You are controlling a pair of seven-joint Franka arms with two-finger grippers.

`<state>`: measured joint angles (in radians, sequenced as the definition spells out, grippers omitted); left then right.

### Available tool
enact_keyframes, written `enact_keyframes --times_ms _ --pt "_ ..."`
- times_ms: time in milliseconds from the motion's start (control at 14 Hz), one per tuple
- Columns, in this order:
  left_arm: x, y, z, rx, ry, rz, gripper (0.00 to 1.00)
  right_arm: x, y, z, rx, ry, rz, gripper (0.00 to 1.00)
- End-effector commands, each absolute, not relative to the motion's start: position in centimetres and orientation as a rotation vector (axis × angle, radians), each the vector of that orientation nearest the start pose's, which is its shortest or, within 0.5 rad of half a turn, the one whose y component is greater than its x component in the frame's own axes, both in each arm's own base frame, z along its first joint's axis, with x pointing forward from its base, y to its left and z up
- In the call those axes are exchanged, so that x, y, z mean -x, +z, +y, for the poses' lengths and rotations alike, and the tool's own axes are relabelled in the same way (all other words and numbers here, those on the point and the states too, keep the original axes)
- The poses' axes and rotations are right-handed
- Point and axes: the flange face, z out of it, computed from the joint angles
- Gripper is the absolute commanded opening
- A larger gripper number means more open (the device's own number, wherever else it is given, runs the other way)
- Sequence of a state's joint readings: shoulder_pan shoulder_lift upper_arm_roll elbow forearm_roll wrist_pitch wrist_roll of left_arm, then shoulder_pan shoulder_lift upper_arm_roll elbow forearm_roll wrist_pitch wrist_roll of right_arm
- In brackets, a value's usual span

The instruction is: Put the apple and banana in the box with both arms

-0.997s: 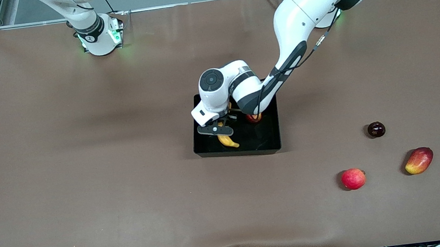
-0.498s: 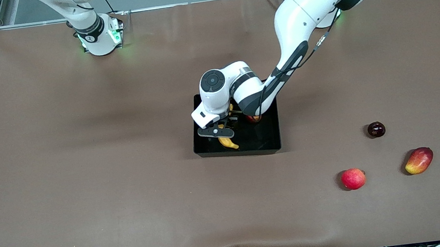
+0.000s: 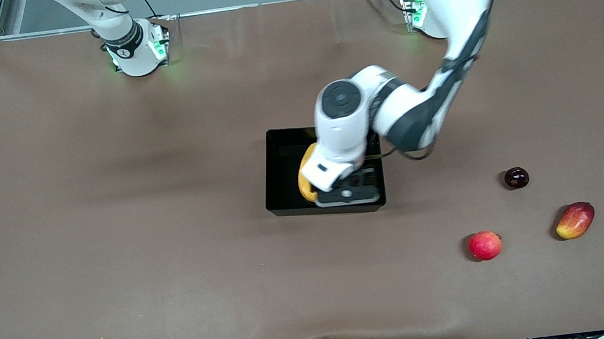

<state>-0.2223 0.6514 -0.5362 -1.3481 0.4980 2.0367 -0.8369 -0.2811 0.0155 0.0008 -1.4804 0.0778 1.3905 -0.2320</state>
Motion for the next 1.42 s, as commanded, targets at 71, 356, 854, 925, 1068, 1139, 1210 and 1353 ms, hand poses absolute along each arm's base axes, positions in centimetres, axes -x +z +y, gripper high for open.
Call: enact_keyframes --times_ms 71,356,854,925,1068,1139,1210,1353 --pt "-62.2 45.3 -34.5 3.076 -0.309 -0.055 1.0 -52.1 64.4 -14.5 3.013 0.123 0.045 1.0" --pt "-64.1 51.8 -24.3 3.122 -0.261 -0.144 1.0 -52.1 64.4 -14.5 3.013 0.125 0.044 1.0" --pt "-63.1 58.2 -13.2 3.058 -0.21 -0.328 1.0 -52.0 64.4 -15.0 3.012 0.124 0.058 1.0" --pt "-62.9 58.8 -11.8 3.051 -0.2 -0.334 1.0 -52.0 64.4 -15.0 3.012 0.124 0.058 1.0" --pt "-62.2 59.7 -10.8 3.066 -0.161 -0.313 1.0 -52.0 64.4 -15.1 3.012 0.123 0.061 1.0" --pt "-62.1 59.9 -9.4 3.079 -0.147 -0.335 1.0 -52.0 64.3 -15.1 3.011 0.126 0.063 1.0" --pt "-61.9 60.4 -8.8 3.08 -0.155 -0.323 1.0 -52.0 64.3 -15.1 3.011 0.126 0.063 1.0" --pt "-61.5 61.0 -8.6 3.078 -0.149 -0.287 1.0 -52.0 64.3 -15.1 3.011 0.126 0.063 1.0"
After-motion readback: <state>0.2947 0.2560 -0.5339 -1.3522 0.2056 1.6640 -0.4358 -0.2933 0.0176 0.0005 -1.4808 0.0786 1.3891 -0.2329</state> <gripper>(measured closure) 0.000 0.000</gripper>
